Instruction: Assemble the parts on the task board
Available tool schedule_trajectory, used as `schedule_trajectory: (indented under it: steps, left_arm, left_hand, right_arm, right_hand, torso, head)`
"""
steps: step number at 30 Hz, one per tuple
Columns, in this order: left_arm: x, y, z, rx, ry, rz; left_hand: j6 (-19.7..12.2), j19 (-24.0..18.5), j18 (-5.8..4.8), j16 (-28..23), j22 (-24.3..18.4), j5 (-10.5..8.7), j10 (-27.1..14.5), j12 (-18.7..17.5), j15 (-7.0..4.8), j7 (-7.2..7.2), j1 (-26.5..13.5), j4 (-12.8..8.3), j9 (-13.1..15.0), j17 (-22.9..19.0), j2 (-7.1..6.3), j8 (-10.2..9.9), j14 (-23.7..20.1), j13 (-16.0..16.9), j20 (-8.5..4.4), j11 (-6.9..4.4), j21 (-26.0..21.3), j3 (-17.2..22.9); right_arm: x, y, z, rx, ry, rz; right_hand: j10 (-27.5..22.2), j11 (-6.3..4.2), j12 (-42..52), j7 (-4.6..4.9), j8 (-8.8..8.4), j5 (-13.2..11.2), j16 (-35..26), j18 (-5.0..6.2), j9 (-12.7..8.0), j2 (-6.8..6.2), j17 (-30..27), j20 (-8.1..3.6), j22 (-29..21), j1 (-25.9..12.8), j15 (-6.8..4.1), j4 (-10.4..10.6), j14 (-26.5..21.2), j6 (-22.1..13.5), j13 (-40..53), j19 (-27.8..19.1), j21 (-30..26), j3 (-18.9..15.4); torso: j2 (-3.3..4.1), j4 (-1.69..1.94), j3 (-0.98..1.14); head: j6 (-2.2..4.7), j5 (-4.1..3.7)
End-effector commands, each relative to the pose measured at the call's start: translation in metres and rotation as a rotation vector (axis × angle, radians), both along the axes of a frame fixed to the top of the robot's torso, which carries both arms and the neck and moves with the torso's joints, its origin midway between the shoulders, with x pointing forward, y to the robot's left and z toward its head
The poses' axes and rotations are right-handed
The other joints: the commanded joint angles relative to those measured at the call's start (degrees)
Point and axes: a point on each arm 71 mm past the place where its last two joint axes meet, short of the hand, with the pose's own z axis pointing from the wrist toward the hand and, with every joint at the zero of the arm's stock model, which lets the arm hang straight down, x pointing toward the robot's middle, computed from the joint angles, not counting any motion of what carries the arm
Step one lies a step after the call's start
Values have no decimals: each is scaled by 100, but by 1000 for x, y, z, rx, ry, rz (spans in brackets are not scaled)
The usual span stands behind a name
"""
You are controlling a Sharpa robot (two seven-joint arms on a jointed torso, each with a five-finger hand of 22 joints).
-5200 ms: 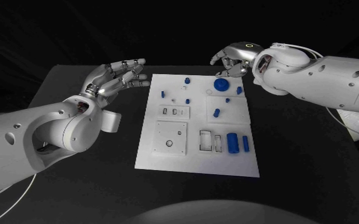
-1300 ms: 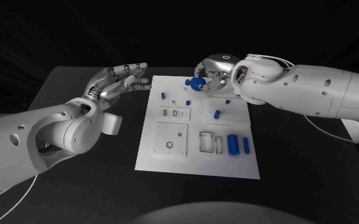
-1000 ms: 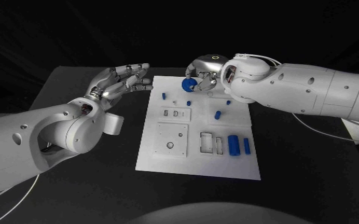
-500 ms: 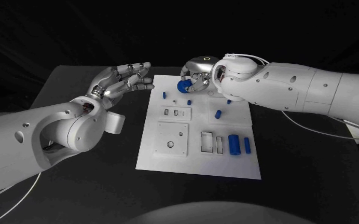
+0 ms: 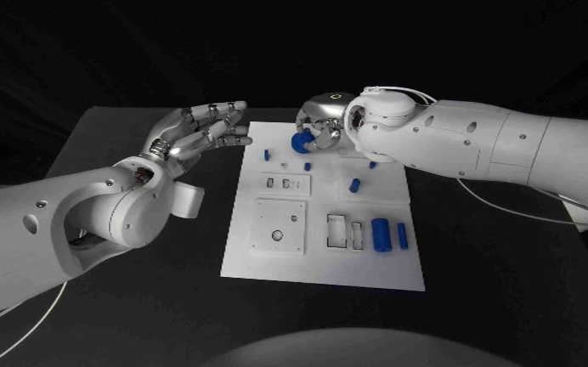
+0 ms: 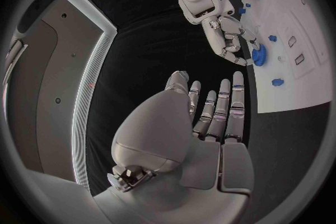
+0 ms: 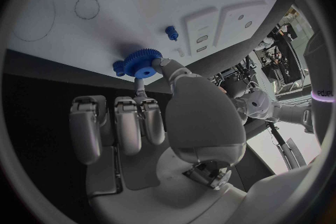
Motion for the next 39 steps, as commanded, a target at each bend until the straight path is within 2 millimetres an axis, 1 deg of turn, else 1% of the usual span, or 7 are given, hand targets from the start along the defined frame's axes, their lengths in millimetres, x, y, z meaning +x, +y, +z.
schedule_trajectory:
  steps: [1, 10, 15, 22, 29, 33, 39]
  left_arm:
    - [-1, -2, 1, -8, -6, -21]
    - [-1, -2, 1, -7, -3, -25]
    - [-1, -3, 1, -7, -1, -26]
    - [-1, -3, 1, -7, -1, -26]
    - [0, -3, 0, -6, 0, -26]
    - [0, -3, 0, -6, 0, -27]
    - [0, -3, 0, -7, 0, -29]
  left_hand:
    - [6, -32, -83, 33, -7, 29, 9, 35, 24, 41, 47, -8, 4, -8, 4, 28, -1, -7, -4, 40, -24, 35]
    - [11, -37, -87, 38, -8, 30, 11, 39, 27, 48, 51, -9, 5, -7, 3, 31, 1, -6, -3, 45, -26, 42]
    - [11, -37, -87, 38, -8, 30, 11, 39, 27, 48, 51, -9, 5, -7, 3, 31, 1, -6, -3, 45, -26, 42]
    - [11, -37, -87, 38, -8, 30, 11, 39, 27, 48, 51, -9, 5, -7, 3, 31, 1, -6, -3, 45, -26, 42]
    - [12, -41, -90, 41, -9, 30, 13, 42, 30, 57, 53, -10, 5, -7, 1, 32, 1, -6, -3, 48, -27, 46]
    - [4, -43, -91, 43, -9, 30, 12, 43, 31, 60, 55, -10, 4, -7, -1, 31, 1, -6, -3, 49, -27, 49]
    - [4, -43, -91, 43, -9, 30, 12, 43, 32, 60, 55, -10, 4, -7, -1, 31, 1, -6, -3, 49, -27, 49]
  right_arm:
    - [0, 0, -3, -29, 17, 3]
    - [0, -1, -6, -46, 30, -8]
    - [0, -2, -7, -51, 37, -9]
    - [0, -3, -8, -56, 44, -9]
    - [-1, -3, -8, -51, 45, -5]
    - [-1, -4, -8, -47, 40, -6]
    - [-2, -8, -3, 7, -18, 7]
  right_hand:
    - [586, 32, 22, -60, -32, -26, 20, -55, -19, 34, 1509, 48, 1357, 11, 34, -1, 598, 83, 1506, 241, -36, 46]
    - [586, 42, 22, -46, -161, -54, 20, -30, -126, 49, 1509, 56, 1323, 33, 37, -41, 598, 37, 1506, 158, -114, 123]
    - [586, 63, 22, -8, -488, -400, 20, -18, -431, 26, 1509, 73, 1308, -36, 58, -43, 598, -154, 1506, 117, -157, 176]
    - [586, 55, 22, -21, -785, -832, 20, -3, -750, 9, 1509, 79, 1288, -101, 58, -43, 598, -334, 1506, 68, -211, 140]
    - [586, 39, 22, -46, -802, -1619, 20, 0, -1042, 40, 1509, 69, 1285, -181, 46, -13, 598, -433, 1506, 61, -228, -52]
    - [586, 32, 22, -56, -810, -1853, 20, 6, -1164, 68, 1509, 65, 1278, -181, 43, -12, 598, -514, 1506, 43, -249, -138]
    - [586, 3, 22, -97, -814, -1956, 20, 13, -1316, 94, 1509, 50, 1269, -180, 21, -8, 598, -722, 1506, 23, -274, -229]
  torso:
    - [-2, 3, 3]
    - [2, 0, -3]
    - [4, 0, -2]
    - [1, 1, 0]
    - [2, -4, 1]
    - [4, -1, 0]
    - [7, 4, 6]
  head:
    - [-3, -2]
    - [7, -3]
    - [6, -3]
    - [-3, 0]
    - [-15, 4]
    - [-14, 0]
    - [8, 6]
